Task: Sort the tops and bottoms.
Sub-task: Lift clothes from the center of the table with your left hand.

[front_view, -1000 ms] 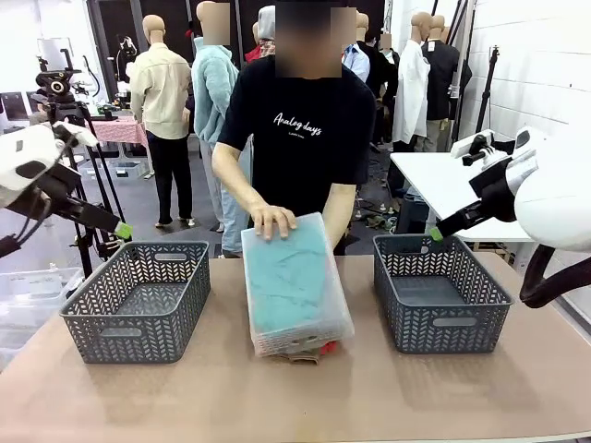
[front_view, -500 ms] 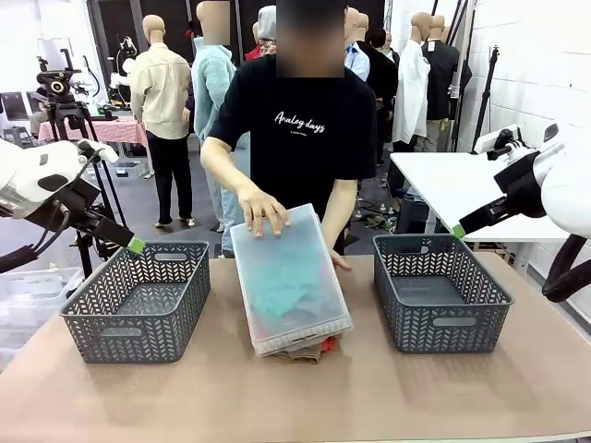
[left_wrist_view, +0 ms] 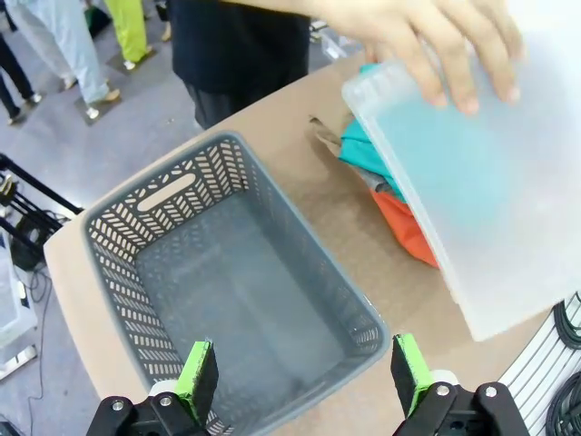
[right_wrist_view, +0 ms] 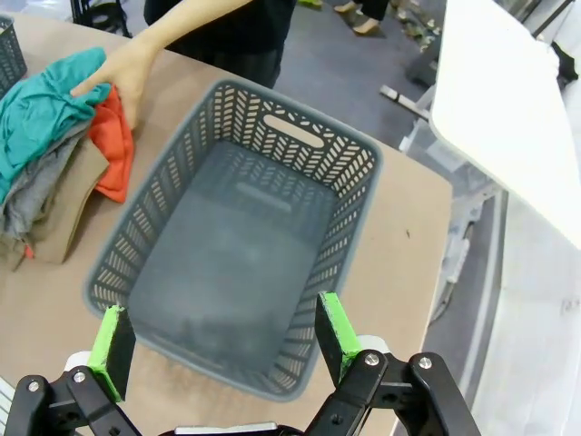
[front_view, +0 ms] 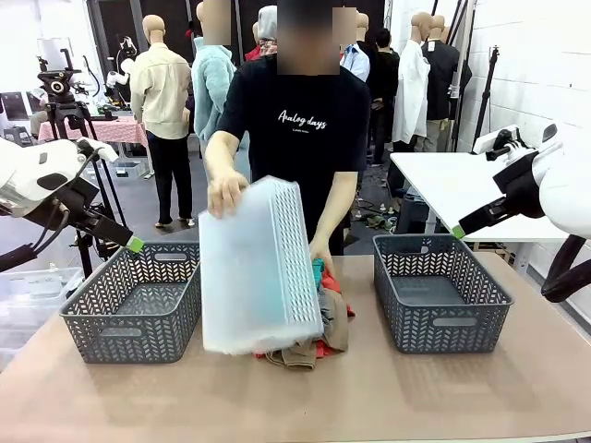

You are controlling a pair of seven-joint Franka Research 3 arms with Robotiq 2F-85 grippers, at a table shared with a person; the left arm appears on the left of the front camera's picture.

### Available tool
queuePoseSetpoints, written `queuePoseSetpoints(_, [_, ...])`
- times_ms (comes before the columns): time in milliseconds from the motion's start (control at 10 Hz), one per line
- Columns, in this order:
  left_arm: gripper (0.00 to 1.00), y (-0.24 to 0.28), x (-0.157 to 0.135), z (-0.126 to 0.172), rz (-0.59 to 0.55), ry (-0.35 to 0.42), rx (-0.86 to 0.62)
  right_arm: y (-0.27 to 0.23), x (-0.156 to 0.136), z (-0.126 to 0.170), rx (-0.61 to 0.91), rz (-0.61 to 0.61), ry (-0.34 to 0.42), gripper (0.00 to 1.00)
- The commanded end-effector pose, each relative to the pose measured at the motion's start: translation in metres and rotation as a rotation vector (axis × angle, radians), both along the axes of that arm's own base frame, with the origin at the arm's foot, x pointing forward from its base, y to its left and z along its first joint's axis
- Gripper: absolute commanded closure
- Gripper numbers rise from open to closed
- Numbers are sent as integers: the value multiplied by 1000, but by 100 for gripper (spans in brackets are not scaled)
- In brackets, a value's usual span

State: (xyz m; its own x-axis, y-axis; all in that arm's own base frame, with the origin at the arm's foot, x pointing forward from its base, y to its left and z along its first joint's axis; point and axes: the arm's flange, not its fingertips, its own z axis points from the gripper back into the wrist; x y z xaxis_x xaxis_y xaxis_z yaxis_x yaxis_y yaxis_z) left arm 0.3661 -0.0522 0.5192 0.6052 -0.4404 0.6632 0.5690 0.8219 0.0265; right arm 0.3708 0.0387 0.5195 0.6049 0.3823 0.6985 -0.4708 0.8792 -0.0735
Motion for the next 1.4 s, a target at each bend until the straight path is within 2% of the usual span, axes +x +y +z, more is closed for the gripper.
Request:
queuePoseSetpoints(0, [0, 2, 0, 0, -6, -3, -2, -1, 1, 0, 10, 3, -6, 0])
queuePoseSetpoints(1300, [0, 2, 0, 0, -6, -3, -2, -1, 1, 0, 10, 3, -6, 0])
